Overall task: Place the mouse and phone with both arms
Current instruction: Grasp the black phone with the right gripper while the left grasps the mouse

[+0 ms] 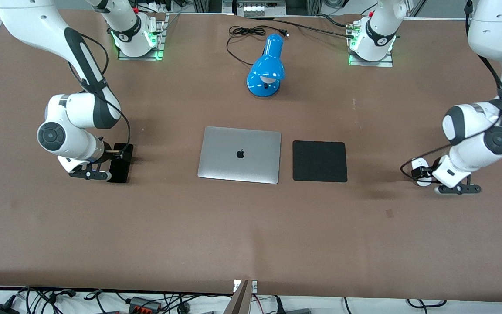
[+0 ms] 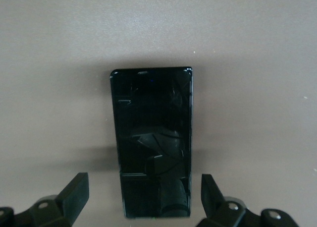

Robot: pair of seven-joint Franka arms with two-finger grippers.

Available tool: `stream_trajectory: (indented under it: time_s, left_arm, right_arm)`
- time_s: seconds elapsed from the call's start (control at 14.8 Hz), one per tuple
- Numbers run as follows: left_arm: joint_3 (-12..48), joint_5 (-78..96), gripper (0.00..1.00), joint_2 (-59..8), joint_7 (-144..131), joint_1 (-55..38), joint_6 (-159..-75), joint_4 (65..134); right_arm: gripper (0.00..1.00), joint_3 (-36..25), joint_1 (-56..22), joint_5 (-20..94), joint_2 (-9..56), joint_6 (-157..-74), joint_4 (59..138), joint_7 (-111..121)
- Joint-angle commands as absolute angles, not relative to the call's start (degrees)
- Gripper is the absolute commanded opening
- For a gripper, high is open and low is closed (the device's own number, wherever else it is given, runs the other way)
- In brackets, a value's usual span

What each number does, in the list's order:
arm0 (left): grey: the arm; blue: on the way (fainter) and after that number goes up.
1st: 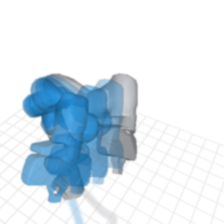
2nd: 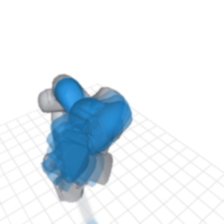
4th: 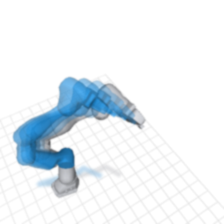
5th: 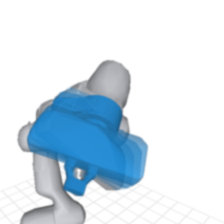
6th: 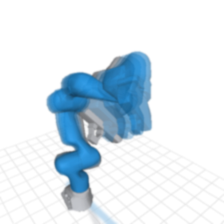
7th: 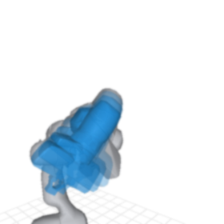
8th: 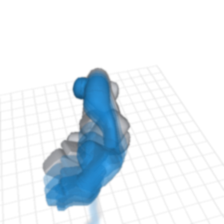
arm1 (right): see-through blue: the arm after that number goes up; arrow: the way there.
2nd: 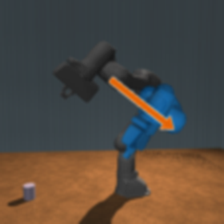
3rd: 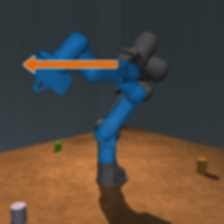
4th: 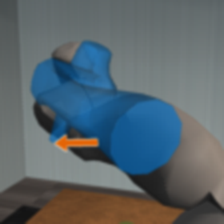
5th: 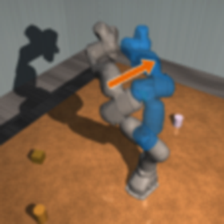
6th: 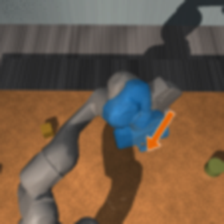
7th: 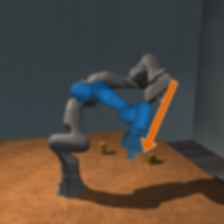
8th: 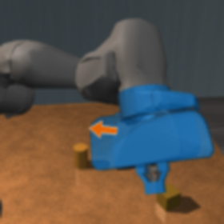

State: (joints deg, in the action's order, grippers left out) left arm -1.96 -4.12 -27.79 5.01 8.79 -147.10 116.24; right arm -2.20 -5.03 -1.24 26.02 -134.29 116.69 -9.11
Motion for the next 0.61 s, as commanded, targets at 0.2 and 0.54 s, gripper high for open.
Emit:
stream_trajectory:
  time_s: [0.2, 0.54]
  left_arm:
    - [-1.8, -5.3, 1.00, -28.5, 4.6, 10.1, -149.8, 118.9]
    - [-1.8, -5.3, 0.92, -30.1, 4.6, 10.8, -149.8, 118.7]
  right_arm:
    - [1.00, -2.4, -4.7, -1.2, 28.7, -137.7, 116.6, -14.3]
    - [1.00, -2.4, -3.8, -1.3, 30.4, -138.3, 116.5, -13.8]
